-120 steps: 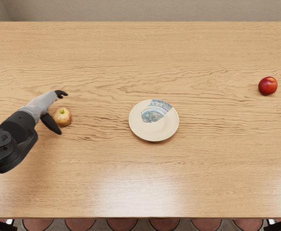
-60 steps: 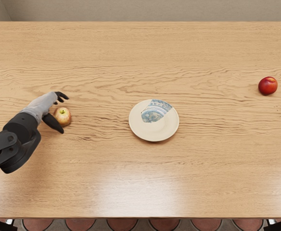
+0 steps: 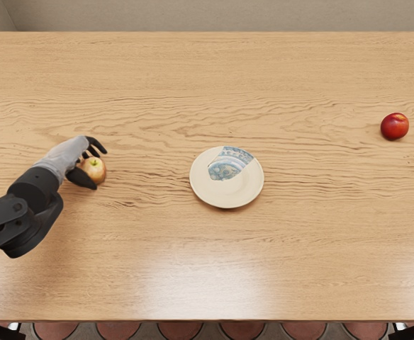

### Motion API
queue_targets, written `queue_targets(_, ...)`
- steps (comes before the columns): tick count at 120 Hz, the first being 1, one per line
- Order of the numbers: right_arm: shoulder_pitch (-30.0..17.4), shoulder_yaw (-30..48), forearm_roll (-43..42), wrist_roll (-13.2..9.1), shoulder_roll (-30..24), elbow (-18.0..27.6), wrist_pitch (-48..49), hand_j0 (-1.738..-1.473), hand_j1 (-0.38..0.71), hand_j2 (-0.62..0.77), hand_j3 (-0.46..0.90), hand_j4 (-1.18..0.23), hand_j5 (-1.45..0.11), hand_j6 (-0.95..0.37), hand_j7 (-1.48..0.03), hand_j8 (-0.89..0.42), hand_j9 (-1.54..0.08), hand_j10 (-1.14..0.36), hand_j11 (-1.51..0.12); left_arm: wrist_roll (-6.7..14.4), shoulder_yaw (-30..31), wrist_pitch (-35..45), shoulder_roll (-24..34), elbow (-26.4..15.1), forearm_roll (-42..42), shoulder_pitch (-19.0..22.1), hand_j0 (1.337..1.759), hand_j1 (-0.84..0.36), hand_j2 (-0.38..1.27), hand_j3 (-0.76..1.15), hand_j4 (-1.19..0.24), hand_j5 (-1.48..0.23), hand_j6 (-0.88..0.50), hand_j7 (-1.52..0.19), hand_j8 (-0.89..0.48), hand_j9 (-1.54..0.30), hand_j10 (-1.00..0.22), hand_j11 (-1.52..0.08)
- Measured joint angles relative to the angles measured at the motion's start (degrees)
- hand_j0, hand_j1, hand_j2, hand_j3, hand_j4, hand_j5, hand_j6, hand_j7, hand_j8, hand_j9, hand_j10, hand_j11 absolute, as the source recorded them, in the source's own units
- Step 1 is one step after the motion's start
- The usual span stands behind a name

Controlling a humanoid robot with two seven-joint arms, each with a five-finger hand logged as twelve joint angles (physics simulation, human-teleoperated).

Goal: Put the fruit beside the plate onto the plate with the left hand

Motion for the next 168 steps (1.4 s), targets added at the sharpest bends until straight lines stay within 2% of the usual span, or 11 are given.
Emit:
queue_targets(7,0.0,0.0,0.0,0.0,0.0,0.0,0.0,-1.658,-0.35,0.00,0.00,0.00,0.00,0.00,0.00,0.00,0.00,0.00,0.00,0.0,0.1,0.0,-0.2,0.0,0.1,0.2,1.653,-0.23,0.11,0.04,-0.51,-0.66,-0.48,-0.66,-0.50,-0.66,-0.51,-0.66)
queue_targets(25,0.0,0.0,0.0,0.0,0.0,0.0,0.0,-1.658,-0.35,0.00,0.00,0.00,0.00,0.00,0.00,0.00,0.00,0.00,0.00,-0.1,0.5,0.0,-0.1,-0.1,0.1,0.3,1.650,-0.27,0.18,0.02,-0.64,-0.79,-0.37,-0.81,-0.41,-0.82,-0.60,-0.82)
queue_targets(34,0.0,0.0,0.0,0.0,0.0,0.0,0.0,-1.658,-0.35,0.00,0.00,0.00,0.00,0.00,0.00,0.00,0.00,0.00,0.00,0.0,0.6,0.0,0.1,-0.2,-0.1,0.3,1.641,-0.27,0.19,-0.01,-0.62,-0.86,-0.36,-0.88,-0.38,-0.88,-0.65,-0.89)
queue_targets(37,0.0,0.0,0.0,0.0,0.0,0.0,0.0,-1.658,-0.35,0.00,0.00,0.00,0.00,0.00,0.00,0.00,0.00,0.00,0.00,0.0,0.6,0.0,0.3,-0.3,-0.2,0.2,1.634,-0.28,0.26,-0.10,-0.62,-0.88,-0.36,-0.90,-0.39,-0.90,-0.66,-0.91)
queue_targets(48,0.0,0.0,0.0,0.0,0.0,-0.1,0.0,-1.658,-0.35,0.00,0.00,0.00,0.00,0.00,0.00,0.00,0.00,0.00,0.00,0.0,0.5,0.0,0.4,-1.0,-0.4,0.2,1.641,-0.32,0.47,-0.12,-0.61,-0.95,-0.35,-0.97,-0.37,-0.99,-0.72,-0.99)
queue_targets(53,0.0,0.0,0.0,0.0,0.0,-0.1,0.0,-1.658,-0.35,0.00,0.00,0.00,0.00,0.00,0.00,0.00,0.00,0.00,0.00,0.0,0.5,0.0,0.5,-1.4,-0.5,0.2,1.648,-0.33,0.53,-0.26,-0.61,-0.98,-0.35,-1.00,-0.36,-1.02,-0.72,-1.03)
queue_targets(65,0.0,0.0,0.0,0.0,0.0,-0.1,0.0,-1.658,-0.35,0.00,0.00,0.00,0.00,0.00,0.00,0.00,0.00,0.00,0.00,0.0,0.3,-0.2,1.1,-3.3,-0.9,-0.2,1.648,-0.34,0.52,-0.16,-0.55,-1.08,-0.30,-1.08,-0.31,-1.08,-0.72,-1.09)
queue_targets(105,0.1,0.0,0.0,0.0,0.0,-0.1,0.0,-1.658,-0.35,0.00,0.00,0.00,0.00,0.00,0.00,0.00,0.00,0.00,0.00,0.0,-1.5,-0.3,1.2,-11.3,-1.2,-2.6,1.648,-0.30,0.42,-0.03,-0.53,-1.21,-0.27,-1.17,-0.29,-1.16,-0.78,-1.16)
queue_targets(112,0.2,0.0,0.0,0.0,0.0,-0.1,0.0,-1.658,-0.35,0.00,0.00,0.00,0.00,0.00,0.00,0.00,0.00,0.00,0.00,0.0,-1.7,-0.3,1.1,-12.4,-1.4,-3.3,1.648,-0.32,0.53,-0.02,-0.55,-1.22,-0.25,-1.17,-0.29,-1.16,-0.80,-1.16)
queue_targets(144,0.4,0.0,0.0,0.0,0.0,-0.1,0.0,-1.658,-0.35,0.00,0.00,0.00,0.00,0.00,0.00,0.00,0.00,0.00,0.00,0.0,-2.0,-0.8,-3.9,-13.9,-2.0,-7.5,1.650,-0.31,0.46,-0.01,-0.54,-1.28,-0.24,-1.17,-0.29,-1.16,-0.84,-1.17)
queue_targets(168,0.5,0.0,0.0,0.0,0.0,-0.2,0.0,-1.658,-0.35,0.00,0.00,0.00,0.00,0.00,0.00,0.00,0.00,0.00,0.00,0.0,-2.0,-1.2,-8.2,-14.1,-2.5,-10.0,1.650,-0.43,0.68,0.00,-0.60,-1.30,-0.19,-1.18,-0.25,-1.16,-0.85,-1.17)
